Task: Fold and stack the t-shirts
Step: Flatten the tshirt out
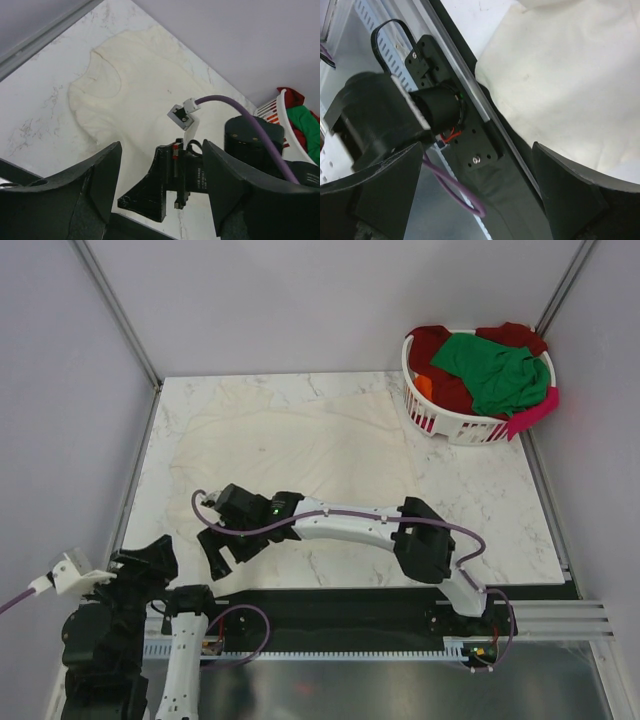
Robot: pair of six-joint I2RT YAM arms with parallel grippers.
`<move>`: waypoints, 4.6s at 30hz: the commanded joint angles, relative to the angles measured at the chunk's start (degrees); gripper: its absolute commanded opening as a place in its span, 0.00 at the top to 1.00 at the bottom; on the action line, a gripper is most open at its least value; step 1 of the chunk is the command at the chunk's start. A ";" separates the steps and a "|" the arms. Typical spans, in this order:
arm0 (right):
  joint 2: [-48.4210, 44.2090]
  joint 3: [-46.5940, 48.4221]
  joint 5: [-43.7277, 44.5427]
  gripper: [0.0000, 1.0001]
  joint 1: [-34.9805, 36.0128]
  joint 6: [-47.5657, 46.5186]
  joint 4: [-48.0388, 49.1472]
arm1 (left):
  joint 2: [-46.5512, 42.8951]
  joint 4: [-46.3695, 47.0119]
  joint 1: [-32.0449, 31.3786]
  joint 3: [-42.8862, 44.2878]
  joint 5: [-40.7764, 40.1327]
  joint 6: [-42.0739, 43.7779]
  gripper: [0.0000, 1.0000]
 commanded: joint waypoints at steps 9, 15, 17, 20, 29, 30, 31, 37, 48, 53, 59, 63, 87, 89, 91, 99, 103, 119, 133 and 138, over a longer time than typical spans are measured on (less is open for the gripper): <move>-21.98 -19.85 6.86 0.02 -19.75 -8.23 1.19 | 16.10 -7.84 -0.23 -5.39 13.95 0.50 0.30; -13.99 -12.39 3.78 0.02 -30.99 -13.43 -2.06 | 31.53 8.40 -0.14 -13.03 19.48 2.61 0.30; -10.75 -9.84 3.60 0.02 -34.35 -13.87 -2.32 | 36.92 13.15 -0.14 -14.27 20.19 2.53 0.32; -4.43 -3.79 1.94 0.02 -42.34 -14.48 -3.99 | 52.70 24.21 -0.14 -11.91 20.46 1.39 0.36; 9.82 12.57 1.31 0.02 -50.01 -15.63 -8.13 | 96.07 30.75 0.04 15.06 12.02 5.69 0.40; 11.05 14.67 1.23 0.02 -50.62 -15.63 -8.21 | 98.79 30.75 0.04 20.57 12.02 6.13 0.41; 13.15 15.56 1.23 0.02 -50.89 -15.54 -8.30 | 101.86 30.75 0.04 23.06 11.85 7.00 0.40; 19.84 21.36 0.70 0.02 -52.12 -14.84 -8.39 | 120.07 29.52 1.18 37.83 11.58 7.97 0.41; 27.76 30.68 -1.50 0.02 -55.90 -9.57 -2.78 | 143.90 21.96 1.79 72.63 16.41 7.27 0.37; 29.69 31.91 -2.12 0.02 -56.52 -6.67 3.64 | 148.56 27.84 2.85 77.31 21.84 5.87 0.31; 33.13 33.33 -1.68 0.02 -58.80 1.41 11.64 | 151.11 40.67 3.11 79.59 26.69 2.71 0.25; 32.51 31.74 -0.97 0.02 -59.42 2.92 18.05 | 152.52 51.65 3.02 80.12 28.63 -0.72 0.23; -32.57 -31.68 -4.22 0.02 -53.62 -4.13 29.66 | 61.19 30.40 -0.04 -6.49 17.92 -7.57 0.32; -37.60 -44.29 -4.14 0.02 -52.05 -0.80 31.93 | 55.43 26.48 -3.02 -16.41 15.90 -9.77 0.31; -45.07 -52.77 -4.31 0.02 -50.90 2.46 34.31 | 48.94 23.03 -6.27 -22.58 13.36 -13.02 0.30; -58.09 -72.23 -6.16 0.02 -45.97 3.10 33.45 | 34.84 18.71 -30.79 -41.42 5.53 -37.36 0.05; -61.79 -73.81 -6.68 0.02 -45.79 0.73 31.34 | 36.32 18.36 -36.08 -42.31 -0.62 -39.58 0.13; -62.41 -71.79 -1.68 0.02 -45.88 -4.81 22.19 | 43.62 19.23 -36.18 -43.10 -10.04 -37.90 0.27; -61.71 -71.62 4.03 0.02 -45.88 -7.10 19.74 | 54.78 30.04 -36.18 -43.36 -12.68 -33.95 0.56; -62.50 -71.53 7.71 0.02 -45.88 -7.02 16.84 | 55.40 31.81 -36.18 -43.45 -11.54 -32.37 0.83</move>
